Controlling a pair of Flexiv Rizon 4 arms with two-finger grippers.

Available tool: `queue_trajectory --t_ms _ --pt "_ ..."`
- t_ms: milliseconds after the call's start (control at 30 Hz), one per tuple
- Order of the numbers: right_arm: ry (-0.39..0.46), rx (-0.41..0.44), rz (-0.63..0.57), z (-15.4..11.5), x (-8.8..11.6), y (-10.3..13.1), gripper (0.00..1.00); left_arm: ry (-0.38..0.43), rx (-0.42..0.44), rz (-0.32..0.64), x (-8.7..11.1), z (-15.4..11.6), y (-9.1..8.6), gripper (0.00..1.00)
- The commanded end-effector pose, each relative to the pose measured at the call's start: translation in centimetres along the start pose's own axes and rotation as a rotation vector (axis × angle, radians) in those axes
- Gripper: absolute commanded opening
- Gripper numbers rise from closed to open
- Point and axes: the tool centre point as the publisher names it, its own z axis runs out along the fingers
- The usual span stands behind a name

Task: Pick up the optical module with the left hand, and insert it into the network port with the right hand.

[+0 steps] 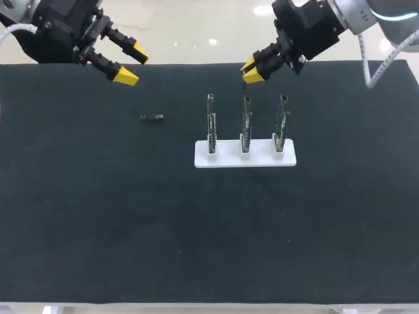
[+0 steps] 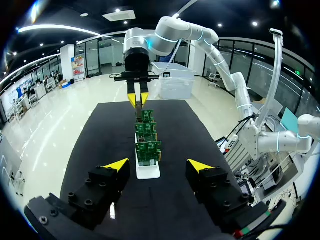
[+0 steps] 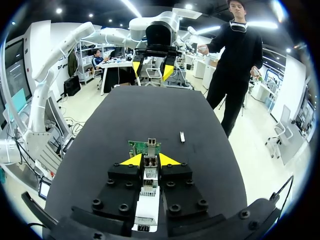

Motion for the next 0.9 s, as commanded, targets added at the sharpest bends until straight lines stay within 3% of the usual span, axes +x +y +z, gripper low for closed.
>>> queue_trajectory --t_ms 33,900 --pt "0.001 0.005 -0.001 -0.12 0.13 0.07 0.0 0.003 0.002 -0.001 -0.03 -0.01 0.08 1.0" --pt "-0.003 0.007 -0.007 0.08 0.32 0.14 0.0 0.003 0.002 -0.001 -0.03 -0.01 0.08 1.0"
